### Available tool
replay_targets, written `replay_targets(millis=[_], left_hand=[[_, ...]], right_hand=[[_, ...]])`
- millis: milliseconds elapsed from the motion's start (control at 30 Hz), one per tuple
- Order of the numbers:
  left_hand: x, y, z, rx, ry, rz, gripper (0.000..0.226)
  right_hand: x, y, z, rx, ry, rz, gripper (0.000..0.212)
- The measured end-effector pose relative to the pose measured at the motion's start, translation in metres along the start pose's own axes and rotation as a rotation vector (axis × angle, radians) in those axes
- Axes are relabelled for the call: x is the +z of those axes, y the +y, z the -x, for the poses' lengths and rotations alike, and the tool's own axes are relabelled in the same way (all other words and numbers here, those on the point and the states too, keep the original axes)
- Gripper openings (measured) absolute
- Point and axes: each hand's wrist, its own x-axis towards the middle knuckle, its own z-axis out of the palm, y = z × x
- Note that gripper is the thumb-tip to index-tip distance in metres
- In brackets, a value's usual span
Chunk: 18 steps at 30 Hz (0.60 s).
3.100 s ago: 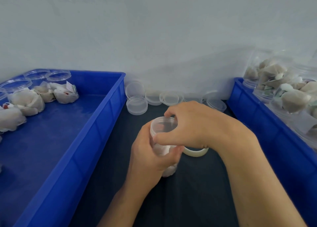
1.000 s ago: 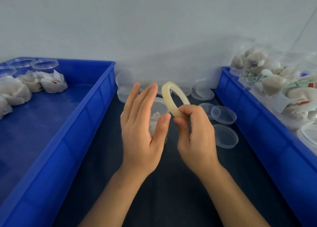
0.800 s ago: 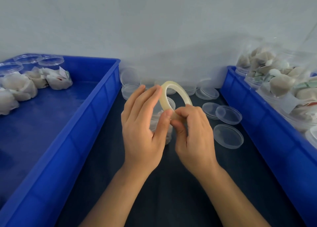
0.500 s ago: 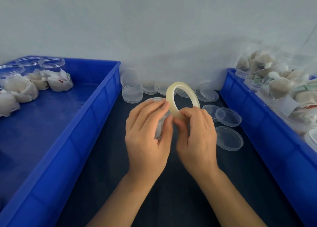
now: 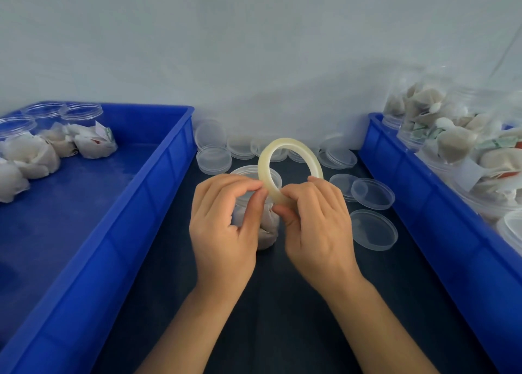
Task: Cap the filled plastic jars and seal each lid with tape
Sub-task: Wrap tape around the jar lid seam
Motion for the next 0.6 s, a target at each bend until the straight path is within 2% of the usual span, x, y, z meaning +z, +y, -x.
replay_targets(millis=[433, 600], left_hand=[[0.0002, -0.0039, -0.0030, -0.013, -0.059, -0.056, 0.016], [-0.0002, -0.0048, -0.0022, 0.018, -0.069, -0.086, 0.012]], right_hand=[[-0.0036, 0.0064, -0.0024, -0.129, 0.011, 0.050, 0.021], [-0.0038, 0.0003, -0.0027, -0.062, 0.023, 0.049, 0.021]])
